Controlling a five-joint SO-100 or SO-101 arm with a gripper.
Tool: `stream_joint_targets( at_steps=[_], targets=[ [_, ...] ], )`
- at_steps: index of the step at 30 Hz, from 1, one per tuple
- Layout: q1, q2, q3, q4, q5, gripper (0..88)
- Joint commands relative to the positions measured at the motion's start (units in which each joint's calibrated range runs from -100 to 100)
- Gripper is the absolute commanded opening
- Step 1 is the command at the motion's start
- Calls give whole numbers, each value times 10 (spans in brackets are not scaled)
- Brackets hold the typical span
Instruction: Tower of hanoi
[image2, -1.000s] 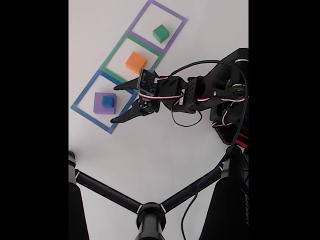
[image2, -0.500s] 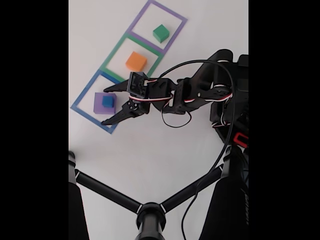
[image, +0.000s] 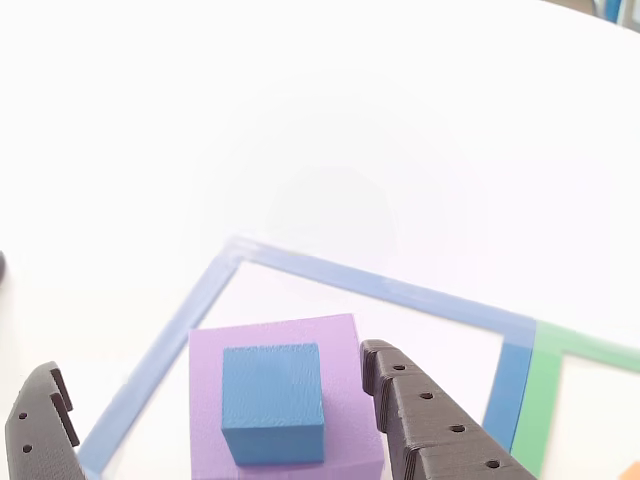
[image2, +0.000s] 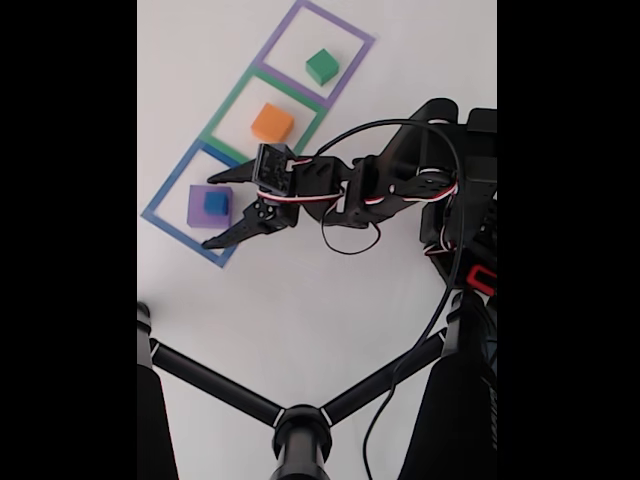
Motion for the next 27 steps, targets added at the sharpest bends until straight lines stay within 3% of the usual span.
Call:
stream_joint_targets(
  at_steps=[1,27],
  targets=[
    [3,-4,6,-20,6,327],
    [-14,12,10,-25,6,279]
  ],
)
